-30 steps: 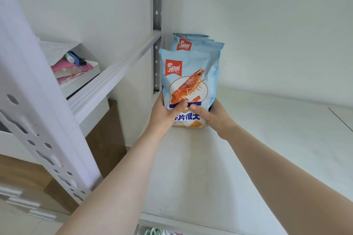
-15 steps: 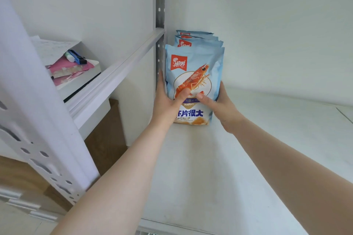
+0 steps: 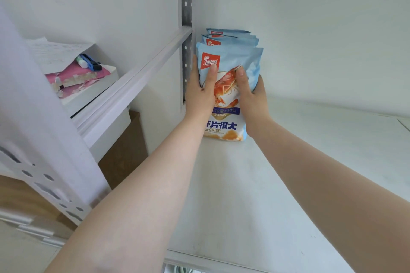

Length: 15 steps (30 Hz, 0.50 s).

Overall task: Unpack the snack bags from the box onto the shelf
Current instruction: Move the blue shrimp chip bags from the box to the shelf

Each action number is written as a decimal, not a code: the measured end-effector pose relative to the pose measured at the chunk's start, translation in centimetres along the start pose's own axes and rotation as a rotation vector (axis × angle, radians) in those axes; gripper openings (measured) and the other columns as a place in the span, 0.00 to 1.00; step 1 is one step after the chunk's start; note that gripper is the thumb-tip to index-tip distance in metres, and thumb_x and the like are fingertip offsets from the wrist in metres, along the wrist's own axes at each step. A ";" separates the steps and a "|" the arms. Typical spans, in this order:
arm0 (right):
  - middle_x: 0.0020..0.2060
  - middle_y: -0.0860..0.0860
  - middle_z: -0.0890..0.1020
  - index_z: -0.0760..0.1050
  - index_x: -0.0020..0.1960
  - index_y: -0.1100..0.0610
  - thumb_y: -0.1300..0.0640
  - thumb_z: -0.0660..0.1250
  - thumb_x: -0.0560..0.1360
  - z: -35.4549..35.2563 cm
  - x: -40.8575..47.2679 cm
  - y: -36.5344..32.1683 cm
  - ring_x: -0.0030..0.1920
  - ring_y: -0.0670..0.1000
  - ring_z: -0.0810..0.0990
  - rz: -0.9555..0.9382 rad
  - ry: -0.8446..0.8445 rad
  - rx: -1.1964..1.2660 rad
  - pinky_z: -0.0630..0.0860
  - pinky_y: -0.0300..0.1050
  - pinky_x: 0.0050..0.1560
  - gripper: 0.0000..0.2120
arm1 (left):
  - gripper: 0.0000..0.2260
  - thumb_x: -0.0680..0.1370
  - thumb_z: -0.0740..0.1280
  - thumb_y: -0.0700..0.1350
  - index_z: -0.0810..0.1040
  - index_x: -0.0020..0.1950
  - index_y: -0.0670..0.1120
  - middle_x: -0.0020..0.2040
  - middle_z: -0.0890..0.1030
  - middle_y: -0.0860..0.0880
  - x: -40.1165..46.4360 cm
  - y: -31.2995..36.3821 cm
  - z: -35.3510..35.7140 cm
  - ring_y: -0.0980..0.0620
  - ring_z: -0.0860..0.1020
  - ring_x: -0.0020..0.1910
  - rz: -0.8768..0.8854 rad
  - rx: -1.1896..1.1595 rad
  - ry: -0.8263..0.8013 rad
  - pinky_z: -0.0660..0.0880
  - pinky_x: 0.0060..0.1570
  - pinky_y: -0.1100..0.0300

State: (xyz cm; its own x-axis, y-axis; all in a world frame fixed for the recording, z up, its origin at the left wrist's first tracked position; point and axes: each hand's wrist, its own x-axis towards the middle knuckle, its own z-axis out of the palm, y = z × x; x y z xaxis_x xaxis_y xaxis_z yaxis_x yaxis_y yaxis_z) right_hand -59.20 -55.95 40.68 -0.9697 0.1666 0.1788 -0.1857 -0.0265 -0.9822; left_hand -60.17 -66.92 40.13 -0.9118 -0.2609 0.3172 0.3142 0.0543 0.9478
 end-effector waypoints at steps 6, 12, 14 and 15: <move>0.55 0.44 0.83 0.69 0.68 0.47 0.33 0.66 0.71 -0.3 0.4 -0.4 0.53 0.46 0.83 0.021 0.007 -0.067 0.80 0.51 0.58 0.30 | 0.22 0.77 0.58 0.64 0.68 0.69 0.58 0.58 0.80 0.58 0.0 0.5 0.1 0.57 0.80 0.55 -0.059 -0.022 -0.031 0.77 0.59 0.54; 0.71 0.48 0.72 0.53 0.77 0.43 0.29 0.69 0.64 -1.2 -0.7 0.6 0.65 0.50 0.77 0.086 -0.027 -0.025 0.77 0.53 0.63 0.48 | 0.30 0.74 0.61 0.66 0.57 0.74 0.63 0.64 0.73 0.61 -3.4 -0.3 -1.3 0.56 0.77 0.62 -0.095 -0.106 -0.027 0.77 0.59 0.54; 0.72 0.48 0.71 0.51 0.78 0.43 0.37 0.70 0.70 -2.0 -1.4 1.5 0.65 0.49 0.77 0.062 -0.083 0.005 0.77 0.53 0.63 0.43 | 0.18 0.77 0.62 0.61 0.63 0.66 0.68 0.57 0.75 0.66 -4.2 -1.4 -1.8 0.57 0.78 0.59 -0.096 -0.063 -0.048 0.78 0.57 0.54; 0.71 0.47 0.72 0.52 0.78 0.44 0.42 0.70 0.73 -2.3 -1.8 2.0 0.64 0.48 0.78 0.041 -0.113 0.007 0.78 0.51 0.61 0.40 | 0.15 0.78 0.62 0.58 0.63 0.62 0.70 0.55 0.75 0.68 -4.5 -1.7 -1.9 0.58 0.79 0.57 -0.088 -0.048 -0.065 0.79 0.55 0.56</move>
State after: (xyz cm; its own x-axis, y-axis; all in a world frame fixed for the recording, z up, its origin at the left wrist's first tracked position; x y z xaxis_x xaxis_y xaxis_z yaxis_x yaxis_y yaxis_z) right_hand -57.46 -54.04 38.25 -0.9881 0.0529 0.1443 -0.1464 -0.0375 -0.9885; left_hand -56.10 -67.69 37.00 -0.9512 -0.1996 0.2353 0.2426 -0.0125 0.9701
